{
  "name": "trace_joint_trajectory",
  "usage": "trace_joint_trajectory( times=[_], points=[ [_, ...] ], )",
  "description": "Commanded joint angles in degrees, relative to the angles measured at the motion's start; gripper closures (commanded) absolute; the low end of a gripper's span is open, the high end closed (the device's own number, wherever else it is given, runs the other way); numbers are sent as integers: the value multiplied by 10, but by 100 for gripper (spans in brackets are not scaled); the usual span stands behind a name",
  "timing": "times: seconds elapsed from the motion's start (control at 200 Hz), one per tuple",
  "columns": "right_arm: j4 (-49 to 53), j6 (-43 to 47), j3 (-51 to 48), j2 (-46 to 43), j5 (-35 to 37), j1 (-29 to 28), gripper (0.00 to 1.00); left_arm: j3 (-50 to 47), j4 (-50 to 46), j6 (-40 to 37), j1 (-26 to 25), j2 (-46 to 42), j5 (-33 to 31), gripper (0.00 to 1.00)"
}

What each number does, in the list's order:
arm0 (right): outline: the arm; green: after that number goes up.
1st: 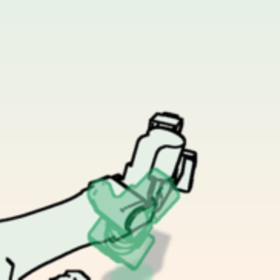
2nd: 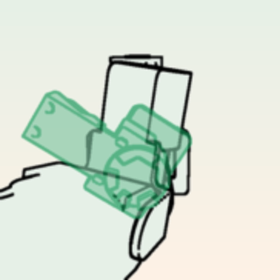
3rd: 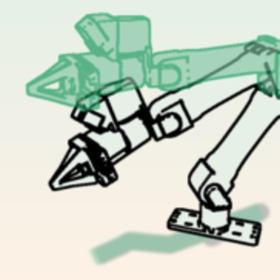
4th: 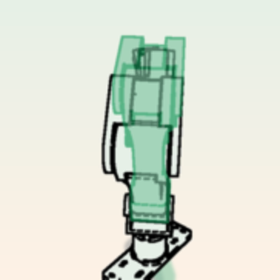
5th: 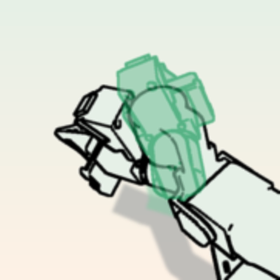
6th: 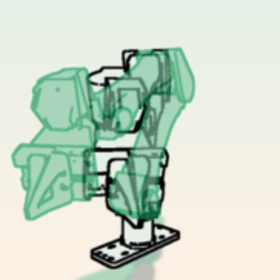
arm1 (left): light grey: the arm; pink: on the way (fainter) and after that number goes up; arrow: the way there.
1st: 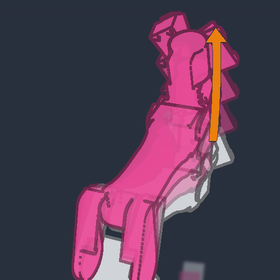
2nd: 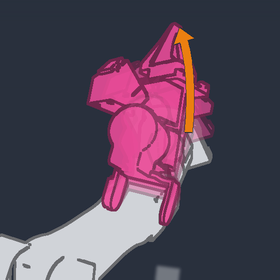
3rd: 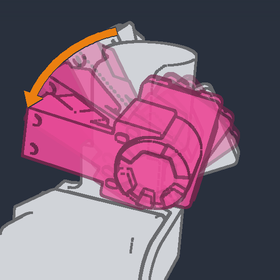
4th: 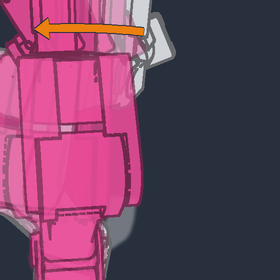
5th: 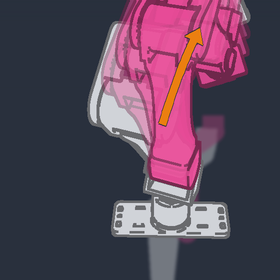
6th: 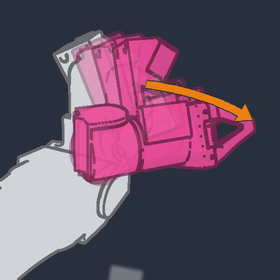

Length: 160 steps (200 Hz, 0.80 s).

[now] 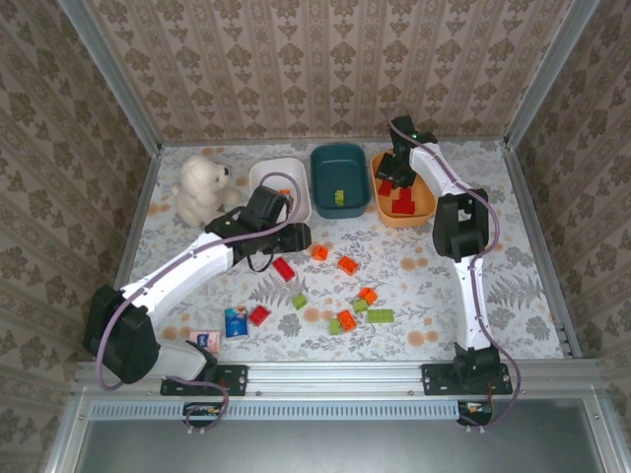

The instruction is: Sort the legos into containers by color

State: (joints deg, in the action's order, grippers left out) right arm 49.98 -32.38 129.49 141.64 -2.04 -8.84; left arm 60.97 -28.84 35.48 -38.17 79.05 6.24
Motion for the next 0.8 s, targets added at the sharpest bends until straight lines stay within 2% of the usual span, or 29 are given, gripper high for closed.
trace_joint_trajectory(
  times=[0.0,0.08,0.26,0.375,0.475,0.625,0.795],
  points=[
    [17,12,16,-34,-7,-1,45,26,-19,-29,-2,1,-1,43],
    [11,13,16,-63,-4,-1,41,41,-24,-35,-2,3,0,43],
    [2,15,11,-143,1,-6,42,78,-48,-63,-2,10,4,43],
    [-21,28,-36,-225,8,-23,42,99,-67,-84,-2,9,4,43],
    [-58,43,-123,-324,6,-45,42,114,-83,-99,-2,10,4,44],
    [-102,40,-306,-493,0,-82,42,115,-86,-106,-7,9,10,45],
    [-106,31,-499,-685,2,-137,41,99,-86,-91,-18,14,-1,45]
  ],
)
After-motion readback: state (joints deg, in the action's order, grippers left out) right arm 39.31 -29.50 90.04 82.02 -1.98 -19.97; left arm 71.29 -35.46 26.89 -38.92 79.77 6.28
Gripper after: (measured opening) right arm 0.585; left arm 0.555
